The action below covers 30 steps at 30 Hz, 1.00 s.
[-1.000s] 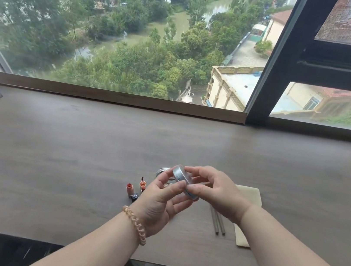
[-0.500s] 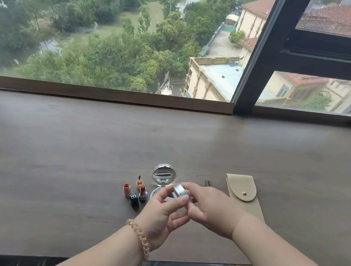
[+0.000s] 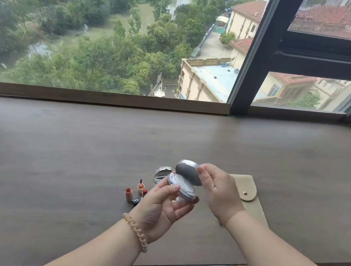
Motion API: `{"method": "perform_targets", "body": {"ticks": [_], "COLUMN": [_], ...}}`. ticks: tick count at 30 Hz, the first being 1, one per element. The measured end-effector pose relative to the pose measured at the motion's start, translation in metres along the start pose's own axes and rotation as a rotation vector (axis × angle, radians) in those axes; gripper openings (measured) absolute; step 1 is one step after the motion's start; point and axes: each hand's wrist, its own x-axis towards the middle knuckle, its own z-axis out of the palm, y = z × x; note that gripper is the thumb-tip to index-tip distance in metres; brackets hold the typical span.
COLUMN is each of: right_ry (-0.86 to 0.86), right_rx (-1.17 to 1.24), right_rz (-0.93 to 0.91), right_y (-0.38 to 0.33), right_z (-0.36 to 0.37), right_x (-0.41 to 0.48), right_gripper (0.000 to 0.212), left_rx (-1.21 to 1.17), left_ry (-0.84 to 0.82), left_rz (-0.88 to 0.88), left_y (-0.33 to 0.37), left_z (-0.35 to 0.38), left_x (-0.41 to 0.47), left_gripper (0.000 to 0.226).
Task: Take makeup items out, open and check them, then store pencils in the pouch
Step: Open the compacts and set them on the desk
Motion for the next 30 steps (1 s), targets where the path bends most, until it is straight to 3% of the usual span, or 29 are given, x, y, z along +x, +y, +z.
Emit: {"method": "perform_targets", "body": {"ticks": [4, 7, 8, 10, 14, 21, 26, 30], "right_ry": [-0.043, -0.154, -0.165, -0.146, -0.110, -0.291, -0.324, -0.302], "right_rx": [0.238, 0.450, 0.436, 0.404, 0.362, 0.217, 0.158, 0.138], "right_rz": [0.161, 0.215, 0.203, 0.211, 0.293, 0.380, 0.424, 0.416], "right_y": [0.000, 0.005, 0.004, 0.005, 0.022, 0.062, 0.077, 0.088], "right_z": [0.008, 0.014, 0.015, 0.014, 0.012, 0.015, 0.010, 0.001], "right_x": [0.007, 0.006, 0.006, 0.008, 0.017, 0.026, 0.025, 0.018], "right_gripper": [0.042, 0.069, 0.065, 0.056, 0.073, 0.072, 0.037, 0.033], "left_rx": [-0.049, -0.039, -0.028, 0.033, 0.318, 0.345, 0.291, 0.278], "left_ry": [-0.052, -0.076, -0.068, -0.001, 0.228, 0.483, 0.619, 0.716], "left_rz": [0.017, 0.036, 0.030, 0.000, -0.059, -0.139, -0.130, -0.104], "left_y": [0.001, 0.003, 0.003, 0.000, -0.016, -0.051, -0.072, -0.082], "left_z": [-0.007, -0.007, -0.007, -0.006, -0.006, 0.001, 0.006, 0.011], "left_x": [-0.001, -0.004, -0.004, -0.005, -0.005, 0.014, 0.030, 0.042], "left_gripper": [0.050, 0.054, 0.054, 0.050, 0.030, 0.012, 0.013, 0.015]}}
